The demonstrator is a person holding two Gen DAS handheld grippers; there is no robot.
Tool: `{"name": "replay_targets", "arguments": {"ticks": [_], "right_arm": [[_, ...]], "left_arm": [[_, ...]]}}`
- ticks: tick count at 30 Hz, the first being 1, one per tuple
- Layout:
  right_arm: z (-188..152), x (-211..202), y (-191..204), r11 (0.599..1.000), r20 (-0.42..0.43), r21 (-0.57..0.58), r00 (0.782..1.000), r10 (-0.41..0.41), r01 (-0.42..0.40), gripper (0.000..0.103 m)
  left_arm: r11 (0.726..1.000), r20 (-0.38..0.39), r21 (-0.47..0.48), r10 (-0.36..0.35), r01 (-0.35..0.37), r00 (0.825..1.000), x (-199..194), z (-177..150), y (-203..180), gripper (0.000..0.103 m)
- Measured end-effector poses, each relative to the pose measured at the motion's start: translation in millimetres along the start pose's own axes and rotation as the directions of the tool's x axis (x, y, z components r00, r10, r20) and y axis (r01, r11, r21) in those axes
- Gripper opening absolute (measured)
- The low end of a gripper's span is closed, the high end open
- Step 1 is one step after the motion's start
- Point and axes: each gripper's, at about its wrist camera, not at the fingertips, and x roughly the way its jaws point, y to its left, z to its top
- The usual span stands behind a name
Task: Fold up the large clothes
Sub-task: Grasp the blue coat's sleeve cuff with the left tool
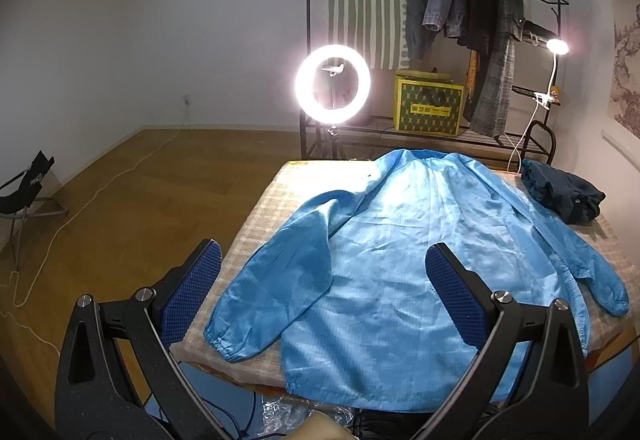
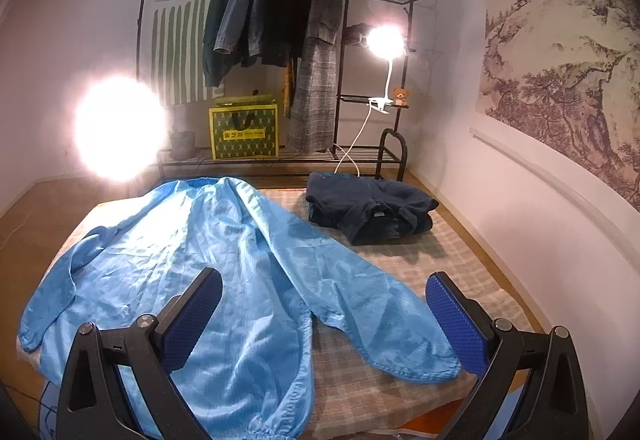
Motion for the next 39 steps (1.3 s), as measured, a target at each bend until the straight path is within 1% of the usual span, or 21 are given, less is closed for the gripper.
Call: {"name": "replay_targets", "arguments": {"ticks": [3, 6, 8, 11, 13, 14, 16, 18, 21, 23, 25, 28, 30, 34, 36, 38, 39], "right_arm": [[0.0, 5.5, 7.0, 1.000, -0.001, -0.002, 1.000, 0.013, -0.013, 0.103], [-0.8, 7.4, 11.4, 0.998, 0.031, 0.001, 0.998, 0.056, -0.056, 0.103], [-1.5, 9.3, 14.1, 0.996, 0.054, 0.011, 0.995, 0.086, -0.087, 0.103], [-0.8, 16.5, 18.4, 0.995, 0.048, 0.021, 0.994, 0.095, -0.096, 0.103], [-0.3, 22.5, 22.3, 0.993, 0.040, 0.026, 0.993, 0.115, -0.116, 0.103], [-0.4, 25.9, 24.9, 0.991, 0.035, 0.027, 0.991, 0.128, -0.129, 0.103], [-1.1, 31.0, 30.3, 0.987, 0.028, 0.029, 0.987, 0.155, -0.156, 0.102], [-2.6, 39.2, 39.3, 0.982, 0.013, 0.028, 0.982, 0.187, -0.187, 0.096], [-4.3, 48.5, 52.4, 0.974, -0.005, 0.015, 0.974, 0.228, -0.228, 0.089], [-6.0, 55.8, 63.1, 0.968, -0.024, 0.004, 0.968, 0.250, -0.250, 0.087], [-6.1, 61.7, 70.9, 0.965, -0.035, -0.002, 0.964, 0.262, -0.262, 0.084], [-7.0, 71.7, 81.7, 0.960, -0.055, 0.002, 0.958, 0.280, -0.280, 0.082], [-7.4, 75.7, 87.1, 0.956, -0.066, 0.012, 0.954, 0.293, -0.293, 0.079], [-9.1, 84.4, 93.2, 0.953, -0.090, 0.019, 0.949, 0.303, -0.303, 0.078], [-8.6, 85.1, 95.2, 0.952, -0.098, 0.019, 0.947, 0.305, -0.304, 0.077], [-9.0, 87.8, 98.2, 0.952, -0.107, 0.016, 0.946, 0.305, -0.305, 0.077], [-8.8, 88.8, 99.2, 0.952, -0.110, 0.016, 0.946, 0.306, -0.306, 0.076]], "left_arm": [[1.000, -0.004, -0.002, 0.003, -0.003, 1.000, 7.9, -1.7, 6.7, 0.103], [1.000, 0.011, -0.010, -0.011, 0.011, 1.000, 17.7, -7.0, 19.6, 0.103], [0.999, 0.007, -0.039, -0.022, 0.023, 1.000, 27.6, -11.4, 34.4, 0.103], [0.994, -0.032, -0.101, -0.032, 0.029, 0.999, 48.9, -18.2, 61.2, 0.103], [0.987, -0.068, -0.155, -0.048, 0.037, 0.997, 65.5, -23.4, 79.3, 0.102], [0.981, -0.087, -0.187, -0.068, 0.051, 0.994, 75.1, -27.5, 90.5, 0.100], [0.969, -0.130, -0.242, -0.087, 0.054, 0.988, 93.7, -35.9, 111.0, 0.095], [0.954, -0.160, -0.297, -0.104, 0.053, 0.982, 111.0, -45.8, 129.1, 0.093], [0.927, -0.219, -0.375, -0.112, 0.022, 0.969, 139.7, -65.7, 159.7, 0.089], [0.914, -0.259, -0.406, -0.125, 0.009, 0.958, 159.7, -80.1, 176.4, 0.084], [0.904, -0.293, -0.428, -0.128, -0.011, 0.947, 175.7, -94.4, 188.5, 0.083], [0.892, -0.363, -0.447, -0.118, -0.062, 0.925, 200.9, -119.8, 204.8, 0.083], [0.882, -0.398, -0.463, -0.123, -0.084, 0.909, 214.6, -134.7, 212.9, 0.083], [0.866, -0.424, -0.492, -0.146, -0.092, 0.894, 229.6, -152.2, 217.8, 0.083], [0.864, -0.435, -0.494, -0.149, -0.097, 0.888, 234.3, -156.5, 217.8, 0.082], [0.860, -0.449, -0.500, -0.153, -0.105, 0.881, 240.7, -160.8, 217.7, 0.068], [0.856, -0.455, -0.506, -0.160, -0.106, 0.876, 243.8, -162.4, 217.7, 0.065]]}}
